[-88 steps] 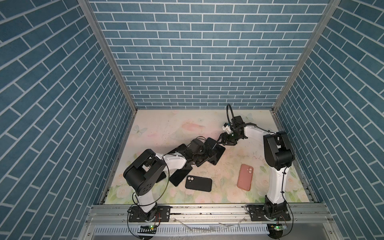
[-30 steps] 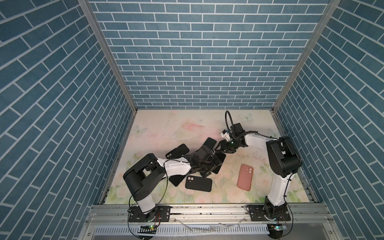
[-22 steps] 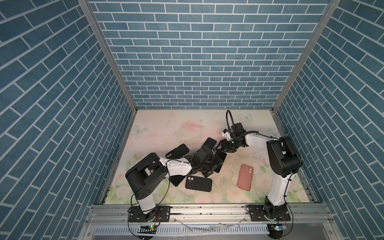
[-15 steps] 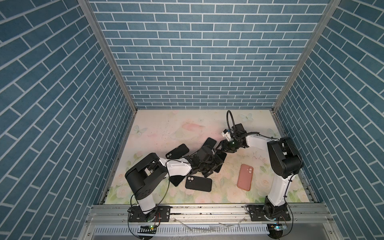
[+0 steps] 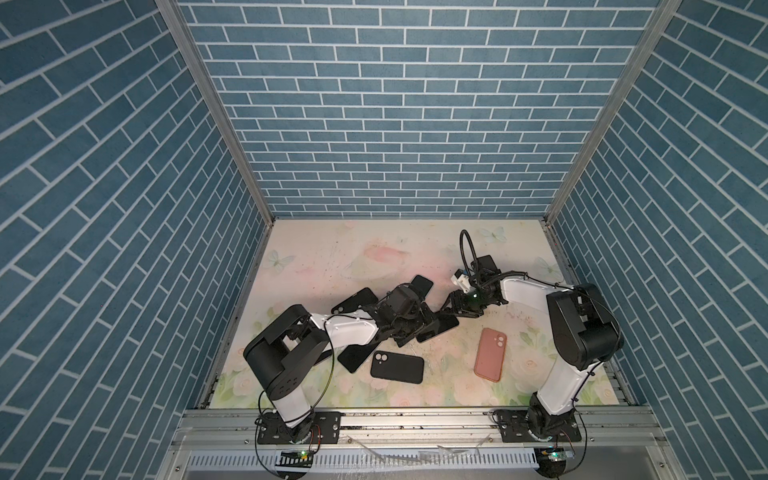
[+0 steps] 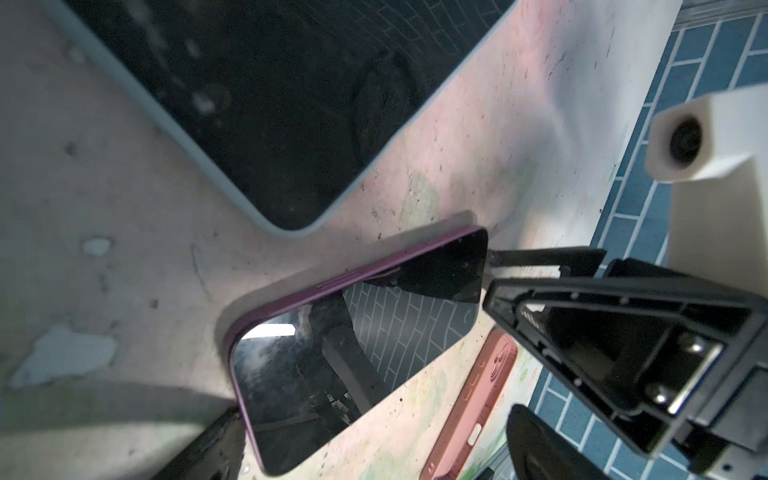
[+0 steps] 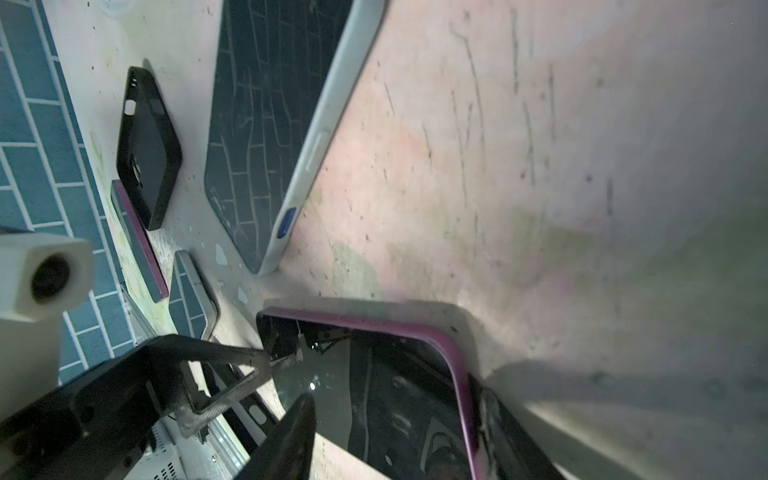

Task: Put the phone into the phone case
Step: 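Grasp the purple-edged black phone with the right gripper while the left pushes it, then lift the purple-edged phone with the right gripper while the left reaches the pink case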

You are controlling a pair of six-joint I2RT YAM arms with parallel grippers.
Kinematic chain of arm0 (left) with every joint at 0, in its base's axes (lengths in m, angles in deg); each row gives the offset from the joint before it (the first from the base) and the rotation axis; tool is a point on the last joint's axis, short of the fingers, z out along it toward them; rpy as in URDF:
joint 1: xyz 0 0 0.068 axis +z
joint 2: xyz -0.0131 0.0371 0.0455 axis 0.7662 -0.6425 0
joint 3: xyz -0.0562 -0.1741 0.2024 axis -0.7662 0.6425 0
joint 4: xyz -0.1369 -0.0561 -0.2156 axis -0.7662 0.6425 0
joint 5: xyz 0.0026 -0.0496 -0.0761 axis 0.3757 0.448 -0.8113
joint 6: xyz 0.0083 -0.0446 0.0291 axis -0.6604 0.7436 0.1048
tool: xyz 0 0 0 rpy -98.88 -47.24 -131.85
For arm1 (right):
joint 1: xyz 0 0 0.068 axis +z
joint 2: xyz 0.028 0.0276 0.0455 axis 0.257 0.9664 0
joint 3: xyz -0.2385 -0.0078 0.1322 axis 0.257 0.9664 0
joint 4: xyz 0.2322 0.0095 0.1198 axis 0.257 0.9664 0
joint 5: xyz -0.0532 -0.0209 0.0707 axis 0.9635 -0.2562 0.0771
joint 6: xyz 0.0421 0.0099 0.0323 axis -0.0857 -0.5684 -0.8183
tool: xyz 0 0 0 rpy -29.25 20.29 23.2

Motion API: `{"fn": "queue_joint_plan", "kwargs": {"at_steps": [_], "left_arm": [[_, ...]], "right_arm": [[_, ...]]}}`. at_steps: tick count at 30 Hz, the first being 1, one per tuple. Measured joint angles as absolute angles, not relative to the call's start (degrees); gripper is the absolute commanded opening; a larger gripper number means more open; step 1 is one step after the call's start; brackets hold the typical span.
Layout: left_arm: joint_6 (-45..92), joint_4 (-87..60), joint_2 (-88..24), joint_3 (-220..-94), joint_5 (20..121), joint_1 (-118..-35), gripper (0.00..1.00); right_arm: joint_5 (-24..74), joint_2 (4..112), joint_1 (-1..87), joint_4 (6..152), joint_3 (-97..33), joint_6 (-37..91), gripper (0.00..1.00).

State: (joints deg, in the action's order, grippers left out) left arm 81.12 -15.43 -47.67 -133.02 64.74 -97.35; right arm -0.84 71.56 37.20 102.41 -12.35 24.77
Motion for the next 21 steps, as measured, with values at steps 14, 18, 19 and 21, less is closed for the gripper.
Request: {"fn": "queue_joint_plan", "kwargs": {"at_steps": [14,18,19,21], "left_arm": [[77.9,-19.0,-49.4,-133.5,63.8,-96.0,0.99],[77.1,-19.1,-49.5,-133.5,63.3,-95.6,1.00],[76.9,-19.1,-49.5,-133.5,63.1,-95.6,0.99],[76.6,-19.1,-49.5,-133.5,62.8,-95.4,1.00]], "right_arm": [[-7.1,64.3,38.1,103.4,-10.9,24.8,0.45],[-8.9,64.3,38.3,103.4,-10.9,24.7,0.36],[-9.1,64.3,38.3,103.5,-10.9,24.6,0.33],[-9.3,64.3,38.3,103.6,-10.9,24.7,0.28]]}}
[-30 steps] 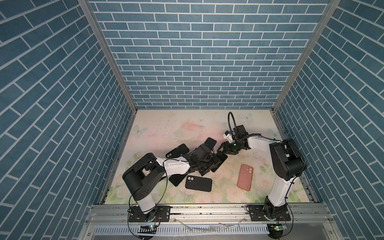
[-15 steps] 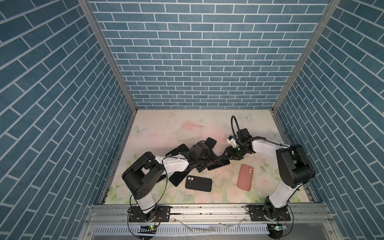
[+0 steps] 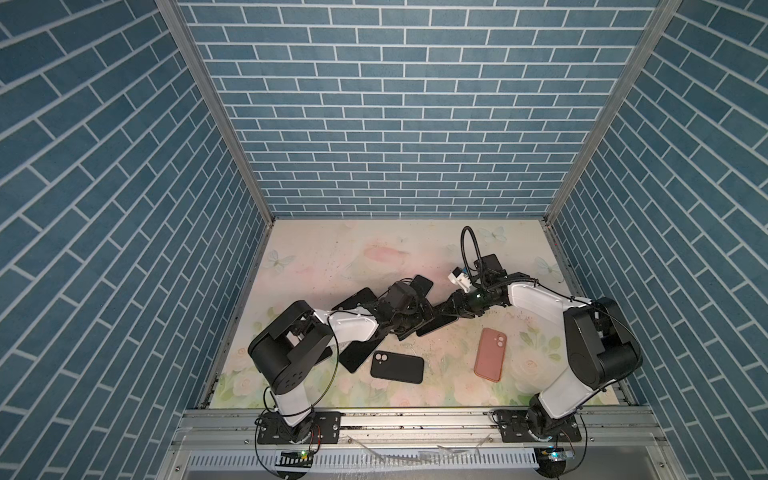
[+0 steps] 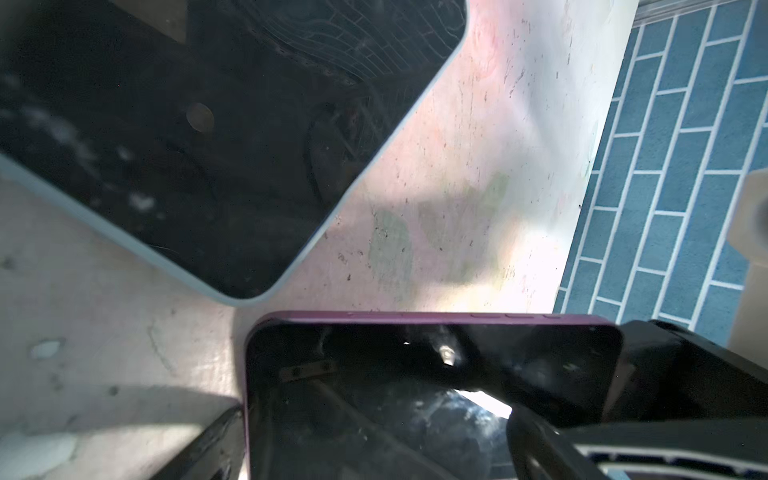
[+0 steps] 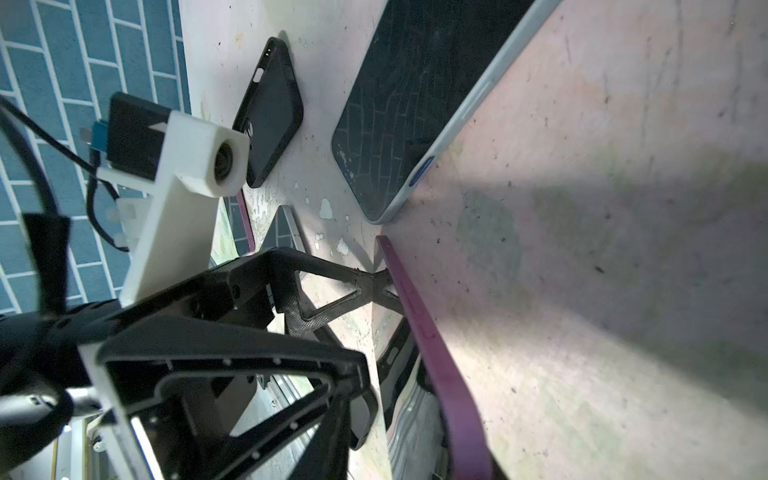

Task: Put the phone into the phone case
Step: 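Lift the purple-edged phone with the right gripper while the left reaches the pink case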

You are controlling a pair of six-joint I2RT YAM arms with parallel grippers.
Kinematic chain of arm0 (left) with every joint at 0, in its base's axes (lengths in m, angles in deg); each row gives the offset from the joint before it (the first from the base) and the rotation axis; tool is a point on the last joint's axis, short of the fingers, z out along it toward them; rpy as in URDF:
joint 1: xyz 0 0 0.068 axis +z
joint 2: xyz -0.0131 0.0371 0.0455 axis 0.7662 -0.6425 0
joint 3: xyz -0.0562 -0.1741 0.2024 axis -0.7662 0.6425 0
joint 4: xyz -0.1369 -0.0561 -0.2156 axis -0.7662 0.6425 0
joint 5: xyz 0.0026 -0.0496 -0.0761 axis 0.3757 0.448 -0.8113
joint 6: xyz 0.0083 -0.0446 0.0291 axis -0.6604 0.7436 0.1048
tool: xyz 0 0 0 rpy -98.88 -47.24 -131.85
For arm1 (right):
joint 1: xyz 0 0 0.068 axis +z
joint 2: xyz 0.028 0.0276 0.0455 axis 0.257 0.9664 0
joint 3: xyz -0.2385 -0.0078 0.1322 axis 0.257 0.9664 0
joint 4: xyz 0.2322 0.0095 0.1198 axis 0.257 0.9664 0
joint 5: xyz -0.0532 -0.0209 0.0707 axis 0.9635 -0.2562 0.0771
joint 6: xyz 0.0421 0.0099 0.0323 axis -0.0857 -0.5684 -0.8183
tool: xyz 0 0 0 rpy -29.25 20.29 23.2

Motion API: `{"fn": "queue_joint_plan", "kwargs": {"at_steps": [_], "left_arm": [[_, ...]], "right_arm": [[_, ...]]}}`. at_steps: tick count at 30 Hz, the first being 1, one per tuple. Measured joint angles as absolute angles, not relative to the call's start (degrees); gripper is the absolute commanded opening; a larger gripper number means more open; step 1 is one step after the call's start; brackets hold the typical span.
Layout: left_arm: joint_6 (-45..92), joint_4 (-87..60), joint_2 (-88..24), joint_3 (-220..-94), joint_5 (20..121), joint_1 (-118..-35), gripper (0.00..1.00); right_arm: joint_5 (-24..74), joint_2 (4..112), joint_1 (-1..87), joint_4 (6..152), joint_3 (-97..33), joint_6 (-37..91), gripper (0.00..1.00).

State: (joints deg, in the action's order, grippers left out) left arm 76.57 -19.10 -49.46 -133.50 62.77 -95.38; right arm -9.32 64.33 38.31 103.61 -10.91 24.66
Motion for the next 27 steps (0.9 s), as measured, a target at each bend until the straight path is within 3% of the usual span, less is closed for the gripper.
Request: {"fn": "queue_joint_plan", "kwargs": {"at_steps": [12,22,27], "left_arm": [[74.5,-17.1,-48.5,-133.5,63.0,-94.4,1.00],[67.6,0.7,-39.9,-135.3,70.5,-94.4,1.00],[63.8,10.1,-37.2,-142.9,75.0,-97.8,1.00]], "right_arm": [[-9.8,64.1,38.4,103.7,-10.9,23.7,0.00],[0.5,56.2,37.0,105.6,-11.0,20.6,0.00],[9.1,50.9,35.4,108.9,-12.5,18.6,0.00]]}}
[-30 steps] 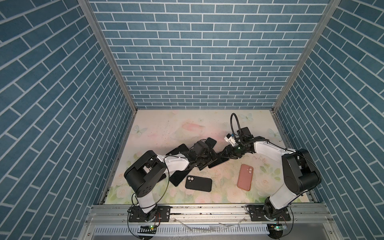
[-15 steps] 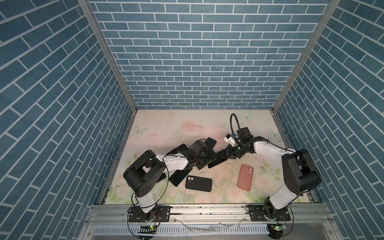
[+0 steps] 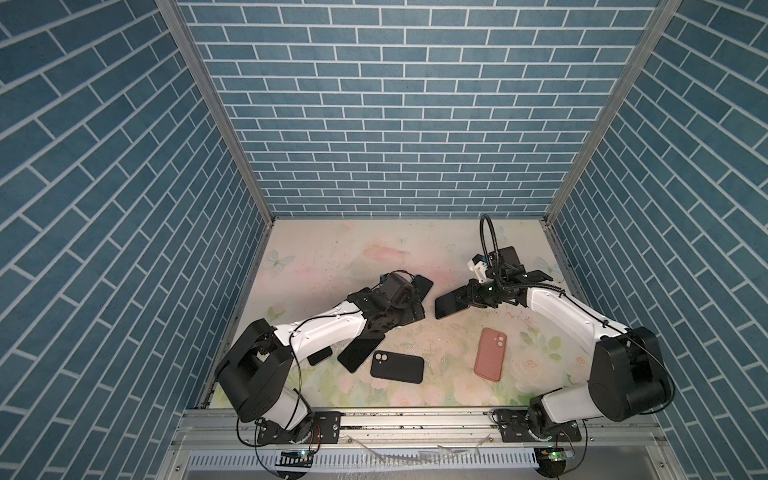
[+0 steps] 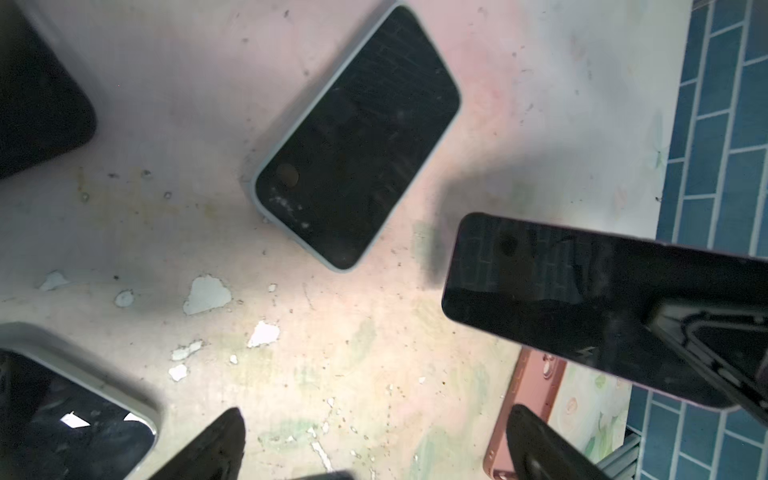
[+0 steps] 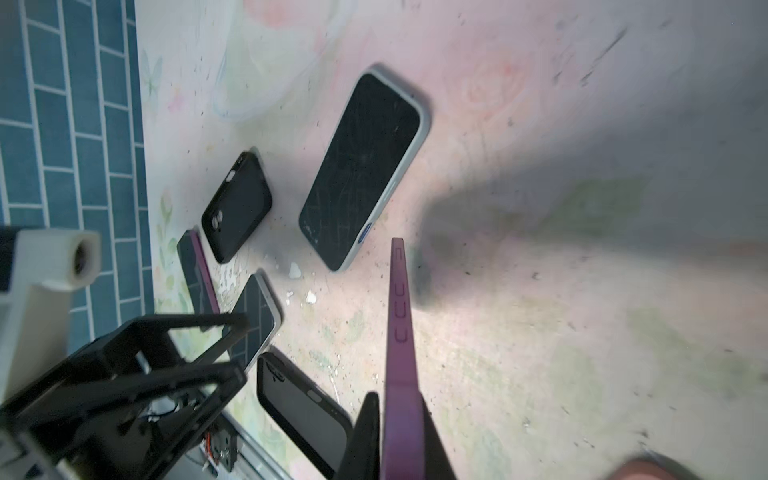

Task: Put the phone into the phone case
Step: 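Lift the purple-edged phone with the right gripper while the left reaches the pink case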

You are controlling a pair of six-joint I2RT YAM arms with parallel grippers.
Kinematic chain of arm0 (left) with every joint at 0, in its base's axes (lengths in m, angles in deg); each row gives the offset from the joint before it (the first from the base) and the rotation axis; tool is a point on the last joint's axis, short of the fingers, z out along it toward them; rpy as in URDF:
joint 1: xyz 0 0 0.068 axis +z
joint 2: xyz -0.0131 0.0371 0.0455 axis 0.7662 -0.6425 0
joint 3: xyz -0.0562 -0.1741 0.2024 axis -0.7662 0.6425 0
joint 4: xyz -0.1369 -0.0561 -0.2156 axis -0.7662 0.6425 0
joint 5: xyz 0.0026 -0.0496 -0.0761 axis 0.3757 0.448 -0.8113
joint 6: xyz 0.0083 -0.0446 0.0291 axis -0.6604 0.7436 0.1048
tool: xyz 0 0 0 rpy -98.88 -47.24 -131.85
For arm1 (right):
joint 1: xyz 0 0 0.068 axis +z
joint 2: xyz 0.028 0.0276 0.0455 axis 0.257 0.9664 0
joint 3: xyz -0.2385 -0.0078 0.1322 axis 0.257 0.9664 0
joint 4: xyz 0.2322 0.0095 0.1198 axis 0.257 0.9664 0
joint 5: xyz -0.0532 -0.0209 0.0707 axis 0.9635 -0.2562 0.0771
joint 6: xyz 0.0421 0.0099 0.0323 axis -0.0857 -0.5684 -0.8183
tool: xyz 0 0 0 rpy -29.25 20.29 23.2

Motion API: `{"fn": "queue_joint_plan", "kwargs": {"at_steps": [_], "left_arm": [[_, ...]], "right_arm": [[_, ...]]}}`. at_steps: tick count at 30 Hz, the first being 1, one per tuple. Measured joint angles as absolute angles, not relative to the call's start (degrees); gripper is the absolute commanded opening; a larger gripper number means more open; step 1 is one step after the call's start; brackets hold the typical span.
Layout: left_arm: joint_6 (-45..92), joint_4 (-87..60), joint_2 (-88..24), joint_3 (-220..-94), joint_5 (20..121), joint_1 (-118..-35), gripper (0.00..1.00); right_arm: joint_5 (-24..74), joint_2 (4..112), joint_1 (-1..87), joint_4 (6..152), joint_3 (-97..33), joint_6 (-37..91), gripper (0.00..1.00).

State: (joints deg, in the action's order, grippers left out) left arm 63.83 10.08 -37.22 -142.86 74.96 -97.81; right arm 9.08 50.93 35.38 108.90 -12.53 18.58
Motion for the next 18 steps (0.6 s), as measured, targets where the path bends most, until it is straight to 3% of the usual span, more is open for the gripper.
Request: {"fn": "queue_joint_plan", "kwargs": {"at_steps": [10,18], "left_arm": [[53.6,21.7,-50.4,-162.9,78.2,-114.1,0.98],[45.0,27.5,-65.2,-176.7,76.3,-118.7,0.89]], "right_arm": [[31.6,36.1,32.1,119.1,-14.5,16.0,0.00],[46.6,25.6,30.0,126.8,-14.9,15.0,0.00]]}}
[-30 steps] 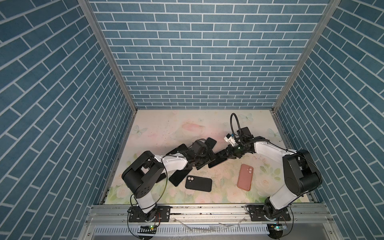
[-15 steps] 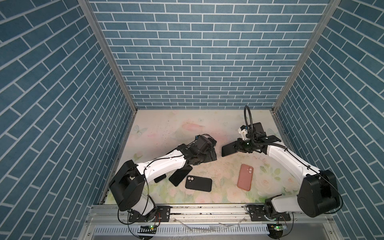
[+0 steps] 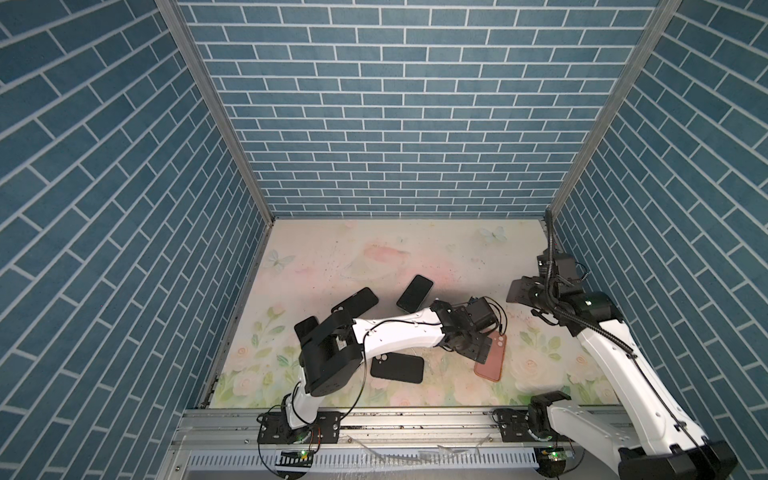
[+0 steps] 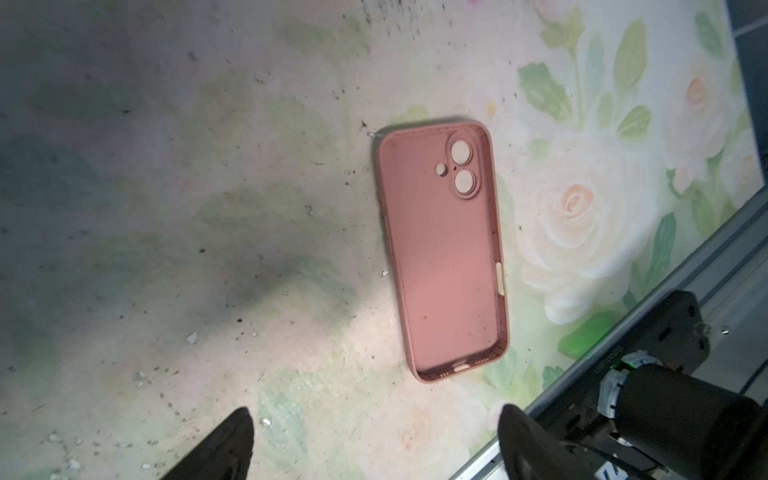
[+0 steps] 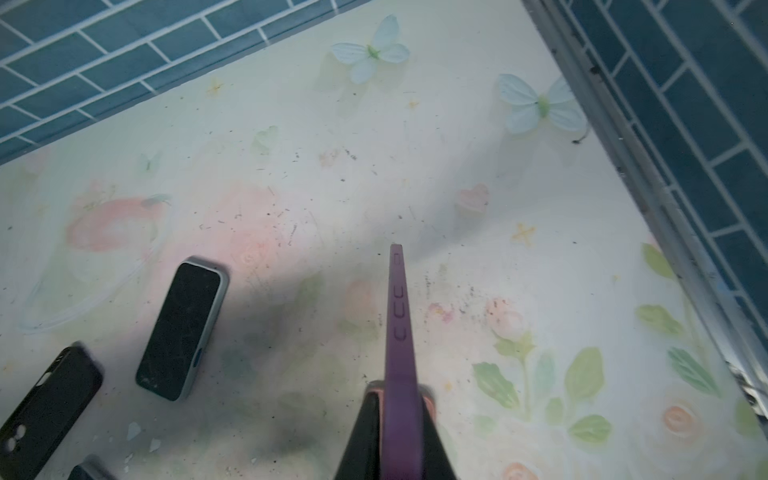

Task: Put the phone into the phone case
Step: 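Lift the purple-edged phone with the right gripper while the left reaches the pink case, then grasp and drag the pink phone case toward the table centre with the left gripper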

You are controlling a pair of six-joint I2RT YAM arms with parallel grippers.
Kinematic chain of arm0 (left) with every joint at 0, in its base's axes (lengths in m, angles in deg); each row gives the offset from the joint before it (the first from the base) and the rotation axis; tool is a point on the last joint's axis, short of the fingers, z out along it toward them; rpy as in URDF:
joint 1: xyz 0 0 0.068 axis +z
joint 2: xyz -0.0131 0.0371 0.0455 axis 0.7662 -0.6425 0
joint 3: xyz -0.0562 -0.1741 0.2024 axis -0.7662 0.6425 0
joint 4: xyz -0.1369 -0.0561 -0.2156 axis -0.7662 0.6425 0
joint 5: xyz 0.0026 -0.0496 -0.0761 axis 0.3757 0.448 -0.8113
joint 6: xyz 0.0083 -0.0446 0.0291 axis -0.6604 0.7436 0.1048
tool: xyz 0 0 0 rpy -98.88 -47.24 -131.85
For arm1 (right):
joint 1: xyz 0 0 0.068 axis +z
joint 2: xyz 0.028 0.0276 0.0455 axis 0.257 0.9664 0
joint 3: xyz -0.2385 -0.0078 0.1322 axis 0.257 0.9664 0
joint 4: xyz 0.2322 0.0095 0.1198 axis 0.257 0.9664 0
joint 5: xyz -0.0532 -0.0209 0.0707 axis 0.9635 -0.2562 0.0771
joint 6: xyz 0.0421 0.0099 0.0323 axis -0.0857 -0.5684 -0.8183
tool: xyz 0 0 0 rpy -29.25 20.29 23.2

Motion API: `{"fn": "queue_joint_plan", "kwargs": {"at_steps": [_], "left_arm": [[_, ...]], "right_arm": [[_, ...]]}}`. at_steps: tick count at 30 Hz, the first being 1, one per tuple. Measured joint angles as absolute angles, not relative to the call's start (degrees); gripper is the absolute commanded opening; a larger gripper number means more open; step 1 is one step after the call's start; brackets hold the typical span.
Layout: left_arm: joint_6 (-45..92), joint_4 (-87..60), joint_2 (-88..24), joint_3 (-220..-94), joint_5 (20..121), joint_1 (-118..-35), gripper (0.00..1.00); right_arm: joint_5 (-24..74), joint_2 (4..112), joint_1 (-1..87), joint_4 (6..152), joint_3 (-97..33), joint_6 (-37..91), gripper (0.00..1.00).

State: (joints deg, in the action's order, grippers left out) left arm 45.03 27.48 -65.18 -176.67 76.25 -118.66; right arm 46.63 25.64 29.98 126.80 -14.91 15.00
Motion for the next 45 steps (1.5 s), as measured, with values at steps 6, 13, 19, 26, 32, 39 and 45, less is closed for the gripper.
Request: {"fn": "queue_joint_plan", "kwargs": {"at_steps": [6,13,19,26,32,39,45], "left_arm": [[42.1,29.4,-71.6,-180.0,74.2,-118.6,0.79],[40.0,30.4,-75.2,-182.8,73.1,-118.6,0.77],[38.8,30.8,-77.5,-186.3,73.0,-118.6,0.67],[37.5,31.1,-80.1,-188.5,73.2,-118.6,0.48],[36.5,31.1,-80.9,-189.2,73.2,-118.6,0.26],[34.9,31.5,-81.0,-189.2,74.6,-118.5,0.12],[30.4,32.5,-81.0,-189.2,76.2,-118.0,0.09]], "right_arm": [[51.5,22.3,29.5,130.0,-15.1,14.8,0.00],[53.4,20.8,29.3,131.2,-15.1,14.6,0.00],[53.8,20.7,29.2,131.6,-15.1,14.6,0.00],[54.8,20.5,29.1,131.8,-15.8,14.6,0.00],[55.2,19.9,29.0,131.8,-16.0,14.6,0.00],[55.3,19.8,29.0,131.8,-16.0,14.6,0.00],[55.4,19.5,28.9,131.9,-16.5,14.6,0.00]]}}
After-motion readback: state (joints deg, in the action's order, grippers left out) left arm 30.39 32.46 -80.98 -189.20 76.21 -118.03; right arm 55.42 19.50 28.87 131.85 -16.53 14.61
